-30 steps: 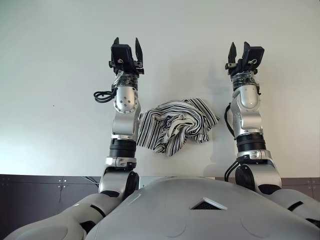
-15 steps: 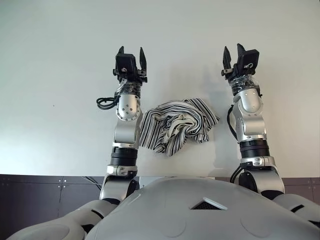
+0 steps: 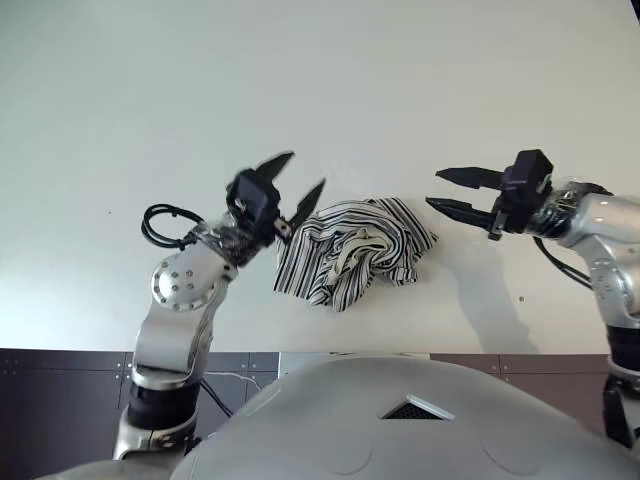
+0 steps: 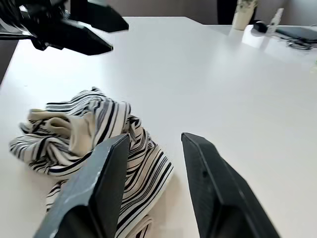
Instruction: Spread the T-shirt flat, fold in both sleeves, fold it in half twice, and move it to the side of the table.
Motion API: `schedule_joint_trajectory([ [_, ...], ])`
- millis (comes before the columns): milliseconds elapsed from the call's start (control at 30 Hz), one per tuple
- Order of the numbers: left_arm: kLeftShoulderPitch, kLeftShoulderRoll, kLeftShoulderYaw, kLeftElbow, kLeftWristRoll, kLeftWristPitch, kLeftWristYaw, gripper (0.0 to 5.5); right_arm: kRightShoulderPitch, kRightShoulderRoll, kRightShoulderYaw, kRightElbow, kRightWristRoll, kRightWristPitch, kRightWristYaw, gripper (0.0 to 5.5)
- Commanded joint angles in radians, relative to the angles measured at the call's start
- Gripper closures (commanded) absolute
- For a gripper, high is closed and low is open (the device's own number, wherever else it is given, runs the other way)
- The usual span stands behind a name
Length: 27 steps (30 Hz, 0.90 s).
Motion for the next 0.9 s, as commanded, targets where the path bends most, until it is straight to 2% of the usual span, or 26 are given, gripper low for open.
schedule_joint_trajectory([
  [33, 0.085, 0.082, -0.058, -0.031, 0.002, 0.01, -0.072, 2.72, -0.007, 0.002, 0.055, 0.038, -0.056, 0.006, -0.001, 3.59],
  [133, 0.119, 0.105, -0.107, -0.012, 0.041, -0.003, -0.076, 2.72, 0.063, 0.052, 0.14, 0.069, -0.15, -0.056, -0.05, 3.59],
  [267, 0.148, 0.154, -0.137, 0.04, 0.104, -0.043, -0.087, 2.72, 0.113, 0.038, 0.236, 0.149, -0.283, -0.164, -0.036, 3.59],
  [500, 0.176, 0.209, -0.059, 0.151, 0.055, -0.093, -0.159, 2.72, 0.042, -0.01, 0.288, 0.459, -0.623, -0.516, -0.188, 3.59],
  [600, 0.171, 0.258, -0.032, 0.232, 0.091, -0.13, -0.181, 2.72, -0.056, -0.049, 0.304, 0.645, -0.747, -0.685, -0.257, 3.59],
  [667, 0.166, 0.28, -0.026, 0.257, 0.102, -0.147, -0.195, 2.72, -0.138, -0.051, 0.306, 0.739, -0.787, -0.758, -0.291, 3.59],
  [800, 0.143, 0.296, -0.013, 0.265, 0.089, -0.161, -0.211, 2.72, -0.271, 0.018, 0.299, 0.874, -0.854, -0.865, -0.452, 3.59],
  [900, 0.118, 0.281, 0.027, 0.231, 0.027, -0.136, -0.216, 2.72, -0.224, 0.071, 0.236, 0.738, -0.677, -0.818, -0.413, 3.59],
])
